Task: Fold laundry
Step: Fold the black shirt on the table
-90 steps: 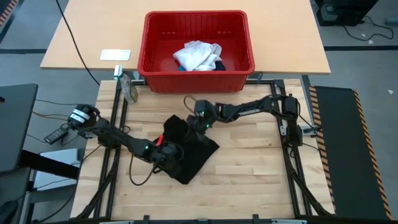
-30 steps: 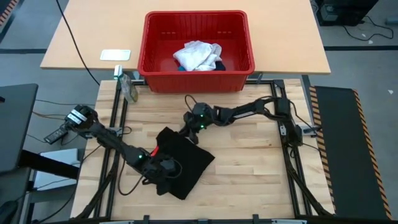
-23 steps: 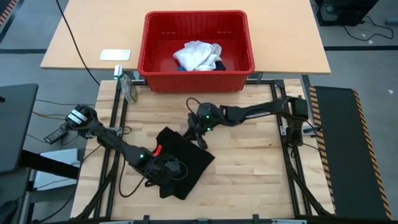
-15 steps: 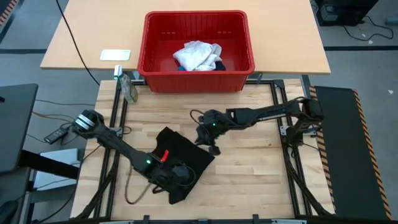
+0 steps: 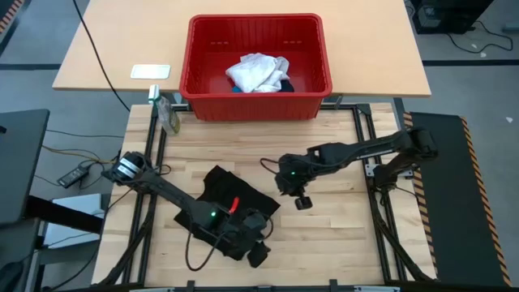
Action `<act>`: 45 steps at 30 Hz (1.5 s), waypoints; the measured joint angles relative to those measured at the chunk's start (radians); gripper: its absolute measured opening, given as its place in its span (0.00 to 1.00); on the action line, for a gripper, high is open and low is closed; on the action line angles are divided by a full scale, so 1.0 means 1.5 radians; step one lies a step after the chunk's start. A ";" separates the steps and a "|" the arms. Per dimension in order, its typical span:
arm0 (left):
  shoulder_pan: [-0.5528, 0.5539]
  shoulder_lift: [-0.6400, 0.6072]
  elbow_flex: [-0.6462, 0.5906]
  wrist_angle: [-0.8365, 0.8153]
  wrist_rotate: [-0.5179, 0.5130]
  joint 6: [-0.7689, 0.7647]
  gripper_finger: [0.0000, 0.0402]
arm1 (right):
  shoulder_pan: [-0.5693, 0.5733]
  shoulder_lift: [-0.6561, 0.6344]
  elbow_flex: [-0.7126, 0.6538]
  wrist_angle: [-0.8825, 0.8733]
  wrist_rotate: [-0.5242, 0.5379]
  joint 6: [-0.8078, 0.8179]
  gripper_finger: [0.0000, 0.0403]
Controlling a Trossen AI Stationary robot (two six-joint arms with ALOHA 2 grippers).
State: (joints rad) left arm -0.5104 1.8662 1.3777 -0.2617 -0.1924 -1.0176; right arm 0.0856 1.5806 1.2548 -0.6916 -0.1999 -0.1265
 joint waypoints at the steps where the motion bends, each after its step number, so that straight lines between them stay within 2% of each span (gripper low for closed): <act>1: 0.000 0.004 0.008 -0.001 -0.005 0.012 0.71 | 0.000 -0.011 -0.005 0.002 0.001 0.002 0.15; 6: -0.008 0.063 0.076 -0.021 -0.021 0.103 0.75 | 0.002 -0.078 -0.059 0.022 0.017 0.028 0.15; 10: -0.011 0.115 0.173 -0.193 -0.067 0.108 0.73 | 0.016 -0.137 -0.131 0.029 0.047 0.072 0.15; 15: -0.013 0.156 0.272 -0.374 -0.102 0.039 0.72 | 0.053 -0.213 -0.248 0.092 0.062 0.162 0.15; 20: -0.026 0.182 0.278 -0.399 -0.098 -0.058 0.72 | 0.093 -0.270 -0.355 0.190 0.086 0.259 0.15; 23: -0.034 0.208 0.278 -0.436 -0.060 -0.152 0.72 | 0.119 -0.290 -0.410 0.279 0.109 0.306 0.15; 25: -0.036 0.227 0.278 -0.504 -0.029 -0.206 0.72 | 0.136 -0.295 -0.446 0.354 0.129 0.322 0.15; 28: -0.033 0.251 0.278 -0.590 0.018 -0.249 0.72 | 0.161 -0.291 -0.497 0.472 0.149 0.325 0.15; 33: -0.028 0.265 0.277 -0.686 0.023 -0.269 0.70 | 0.191 -0.257 -0.555 0.636 0.152 0.316 0.15; 35: -0.024 0.270 0.278 -0.689 0.022 -0.250 0.66 | 0.200 -0.240 -0.564 0.672 0.152 0.317 0.15; 37: -0.022 0.274 0.278 -0.689 0.022 -0.232 0.58 | 0.204 -0.217 -0.566 0.702 0.137 0.317 0.15; 43: -0.018 0.283 0.278 -0.674 0.012 -0.167 0.17 | 0.209 -0.154 -0.567 0.804 0.036 0.334 0.15; 45: -0.015 0.282 0.279 -0.663 0.002 -0.148 0.06 | 0.210 -0.135 -0.565 0.829 0.028 0.349 0.15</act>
State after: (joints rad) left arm -0.5335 2.2889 1.7955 -1.2566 -0.1889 -1.2390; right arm 0.4000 1.3787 0.4080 0.5515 -0.1577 0.3971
